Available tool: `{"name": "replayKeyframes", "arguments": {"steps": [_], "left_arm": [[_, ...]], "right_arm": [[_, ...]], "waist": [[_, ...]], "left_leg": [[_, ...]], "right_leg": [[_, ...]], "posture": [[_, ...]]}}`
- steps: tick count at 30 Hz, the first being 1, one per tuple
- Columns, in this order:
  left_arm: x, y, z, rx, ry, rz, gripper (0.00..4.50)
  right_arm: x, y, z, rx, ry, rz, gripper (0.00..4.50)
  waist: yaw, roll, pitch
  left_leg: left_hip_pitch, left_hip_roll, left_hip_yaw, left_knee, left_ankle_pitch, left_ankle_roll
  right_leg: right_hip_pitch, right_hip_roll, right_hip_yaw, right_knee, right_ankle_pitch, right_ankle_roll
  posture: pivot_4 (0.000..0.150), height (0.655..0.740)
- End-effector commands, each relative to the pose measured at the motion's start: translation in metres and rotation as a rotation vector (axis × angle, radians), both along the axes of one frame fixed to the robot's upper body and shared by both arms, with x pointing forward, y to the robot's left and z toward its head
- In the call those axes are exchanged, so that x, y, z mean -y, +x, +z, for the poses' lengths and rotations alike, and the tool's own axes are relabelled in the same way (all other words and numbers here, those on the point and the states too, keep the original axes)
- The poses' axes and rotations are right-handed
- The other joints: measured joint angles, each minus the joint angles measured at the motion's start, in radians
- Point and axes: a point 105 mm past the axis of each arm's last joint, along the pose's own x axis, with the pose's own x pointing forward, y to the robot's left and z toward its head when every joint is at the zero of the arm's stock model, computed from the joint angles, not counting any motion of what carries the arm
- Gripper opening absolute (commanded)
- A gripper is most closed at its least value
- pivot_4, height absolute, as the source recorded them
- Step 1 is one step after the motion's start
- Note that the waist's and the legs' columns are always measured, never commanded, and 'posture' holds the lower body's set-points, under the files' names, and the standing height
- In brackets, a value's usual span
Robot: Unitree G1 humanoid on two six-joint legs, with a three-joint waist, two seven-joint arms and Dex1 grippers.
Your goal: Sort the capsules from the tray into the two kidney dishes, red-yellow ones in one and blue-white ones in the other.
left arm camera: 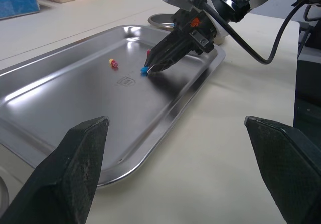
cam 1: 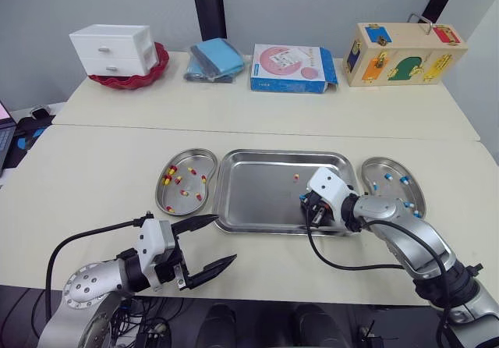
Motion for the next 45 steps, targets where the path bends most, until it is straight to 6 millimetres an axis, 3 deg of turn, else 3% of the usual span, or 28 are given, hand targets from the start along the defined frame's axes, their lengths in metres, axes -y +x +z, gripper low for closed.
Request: {"name": "replayKeyframes", "arguments": {"steps": [1, 8, 17, 25, 37, 38, 45], "left_arm": [[0.005, -0.004, 0.007, 0.024, 0.001, -0.040, 4.50], [0.012, -0.015, 0.006, 0.010, -0.020, -0.154, 4.50], [0.019, -0.012, 0.010, 0.034, -0.057, -0.280, 4.50], [0.024, -0.007, 0.008, 0.055, -0.078, -0.308, 4.50], [0.025, -0.006, 0.008, 0.071, -0.088, -0.301, 4.50], [0.025, -0.006, 0.008, 0.071, -0.088, -0.299, 4.50], [0.024, -0.004, 0.009, 0.073, -0.097, -0.264, 4.50]], "right_arm": [[-0.009, -0.007, 0.011, 0.070, -0.007, 0.079, 0.04], [-0.002, -0.028, 0.049, 0.161, 0.114, 0.117, 0.04], [0.060, -0.051, 0.076, 0.190, 0.271, -0.087, 0.04], [0.130, -0.058, 0.058, 0.199, 0.189, -0.357, 0.04], [0.166, -0.046, 0.038, 0.220, 0.163, -0.531, 0.04], [0.167, -0.045, 0.039, 0.227, 0.166, -0.541, 0.67], [0.162, -0.042, 0.046, 0.252, 0.180, -0.527, 2.43]], "waist": [[0.000, 0.000, 0.000], [0.004, 0.000, 0.000], [0.004, 0.000, 0.000], [0.002, 0.000, 0.000], [0.002, 0.001, 0.000], [0.002, 0.001, 0.000], [0.002, 0.001, 0.000]], "left_leg": [[0.000, 0.000, 0.000, 0.000, 0.000, 0.000], [-0.001, 0.000, 0.000, 0.000, 0.000, 0.000], [-0.001, 0.000, 0.000, 0.000, 0.000, 0.000], [-0.001, 0.000, 0.001, 0.000, 0.000, 0.000], [0.001, 0.000, 0.002, 0.000, 0.000, 0.000], [0.001, 0.000, 0.002, 0.000, 0.000, 0.000], [0.001, 0.000, 0.002, 0.000, 0.000, 0.000]], "right_leg": [[0.000, 0.000, 0.000, 0.000, 0.000, 0.000], [-0.001, 0.000, 0.000, 0.000, 0.000, 0.000], [0.000, 0.000, 0.000, 0.000, 0.000, 0.000], [0.000, 0.000, 0.001, 0.000, 0.000, 0.000], [0.001, 0.000, 0.002, 0.001, 0.000, 0.000], [0.001, 0.000, 0.002, 0.001, 0.000, 0.000], [0.001, 0.000, 0.002, 0.001, 0.000, 0.000]], "posture": [[0.150, 0.7400], [0.150, 0.7400], [0.150, 0.7400], [0.150, 0.7400], [0.150, 0.7400], [0.150, 0.7400], [0.150, 0.7400]]}}
